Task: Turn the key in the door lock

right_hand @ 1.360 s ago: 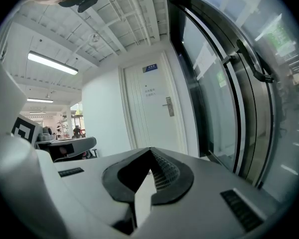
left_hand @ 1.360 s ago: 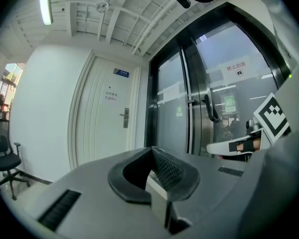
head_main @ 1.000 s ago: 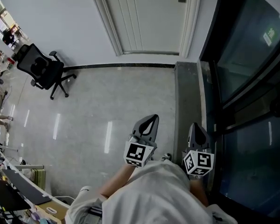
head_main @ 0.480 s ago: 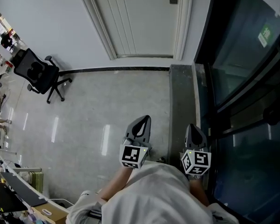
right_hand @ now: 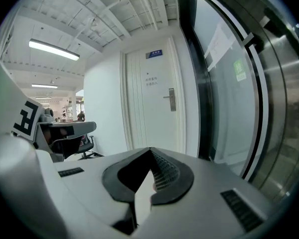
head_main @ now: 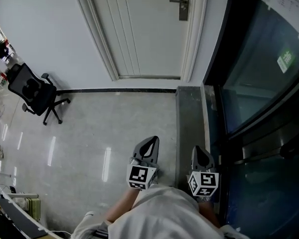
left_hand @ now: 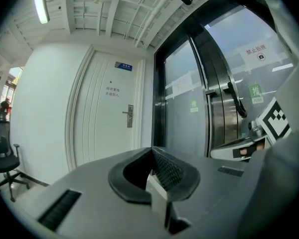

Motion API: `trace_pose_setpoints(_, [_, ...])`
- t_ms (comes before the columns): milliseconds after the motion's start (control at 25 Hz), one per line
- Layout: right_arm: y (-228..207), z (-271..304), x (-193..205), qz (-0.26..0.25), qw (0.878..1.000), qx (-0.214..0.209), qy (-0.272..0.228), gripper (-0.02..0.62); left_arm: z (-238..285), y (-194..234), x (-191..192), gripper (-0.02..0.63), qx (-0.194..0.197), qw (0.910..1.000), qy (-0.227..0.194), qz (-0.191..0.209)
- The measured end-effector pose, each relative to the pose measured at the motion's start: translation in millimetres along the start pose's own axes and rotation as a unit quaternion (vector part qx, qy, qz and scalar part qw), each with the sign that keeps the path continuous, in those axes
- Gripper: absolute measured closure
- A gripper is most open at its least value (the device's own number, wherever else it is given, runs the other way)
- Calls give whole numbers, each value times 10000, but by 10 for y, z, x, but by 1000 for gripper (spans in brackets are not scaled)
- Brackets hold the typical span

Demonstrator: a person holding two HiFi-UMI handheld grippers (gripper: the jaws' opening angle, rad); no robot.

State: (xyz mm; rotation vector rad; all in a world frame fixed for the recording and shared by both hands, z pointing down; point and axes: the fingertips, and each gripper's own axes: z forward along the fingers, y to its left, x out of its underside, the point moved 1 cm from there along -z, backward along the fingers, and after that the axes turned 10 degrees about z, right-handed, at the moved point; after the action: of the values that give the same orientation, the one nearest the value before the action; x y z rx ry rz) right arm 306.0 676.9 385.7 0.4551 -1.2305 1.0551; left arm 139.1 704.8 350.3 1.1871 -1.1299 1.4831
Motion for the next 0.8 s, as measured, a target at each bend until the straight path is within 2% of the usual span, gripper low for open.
trace_pose_setpoints(480, [304, 1234, -581, -108, 9989, 416, -182, 594, 1011, 1012, -202, 597, 546, 9979, -344, 52])
trace_pose_setpoints(800, [552, 1871, -625, -193, 9990, 391, -130, 594, 1328, 1595, -106, 597, 502, 9982, -335, 32])
